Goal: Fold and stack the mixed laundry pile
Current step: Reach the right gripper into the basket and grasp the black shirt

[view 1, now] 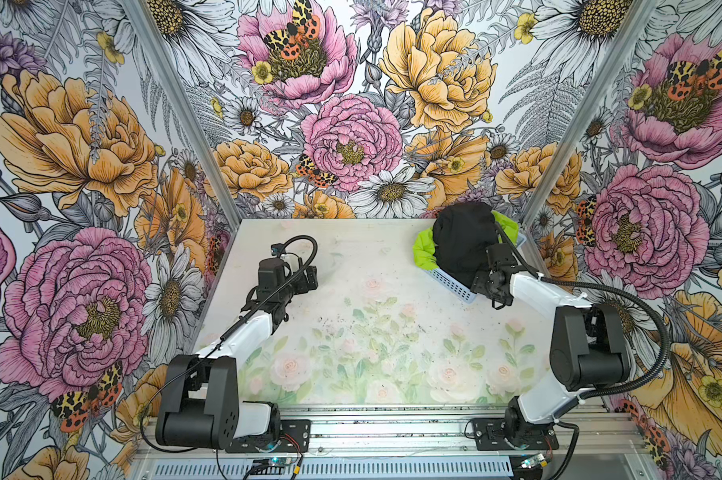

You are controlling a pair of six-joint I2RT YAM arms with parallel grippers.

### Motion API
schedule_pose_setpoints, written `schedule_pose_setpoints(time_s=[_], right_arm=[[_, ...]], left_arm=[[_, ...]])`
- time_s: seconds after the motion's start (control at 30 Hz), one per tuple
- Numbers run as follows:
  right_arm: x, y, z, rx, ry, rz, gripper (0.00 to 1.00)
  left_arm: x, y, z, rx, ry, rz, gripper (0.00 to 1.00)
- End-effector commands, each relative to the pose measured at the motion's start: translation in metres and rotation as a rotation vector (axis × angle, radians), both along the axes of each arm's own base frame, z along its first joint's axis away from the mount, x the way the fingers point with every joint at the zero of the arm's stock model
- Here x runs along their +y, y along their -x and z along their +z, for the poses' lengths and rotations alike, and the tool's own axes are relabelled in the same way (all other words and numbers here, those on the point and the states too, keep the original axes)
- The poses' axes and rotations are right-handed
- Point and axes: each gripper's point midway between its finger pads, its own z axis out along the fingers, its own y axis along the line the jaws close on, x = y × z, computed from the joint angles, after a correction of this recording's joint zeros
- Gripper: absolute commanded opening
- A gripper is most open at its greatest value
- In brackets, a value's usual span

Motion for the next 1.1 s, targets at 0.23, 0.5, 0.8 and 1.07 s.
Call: schedule_pose_setpoints(time_s=[0.23, 0.5, 0.8, 1.07], right_arm=[[-0.104, 0.046, 0.003, 0.203, 0.160, -0.160, 0.76], [-0.043, 0.015, 0.074, 0.037, 0.142, -0.011, 0.70], [0.125, -0.038, 0.069, -0.028, -0.006, 0.316, 0.65], [0.148, -0.082, 0.026, 0.037, 0.080, 0.349, 0.63]], left_arm=[[-0.015, 0.004, -0.006, 0.032, 0.050, -0.039, 0.99], [-0.027, 0.002, -0.001, 0.030, 0.055, -0.065, 0.99], [-0.042, -0.003, -0.002, 0.041, 0.052, -0.096, 0.99], [-0.048, -0.001, -0.002, 0.047, 0.049, -0.103, 0.99]])
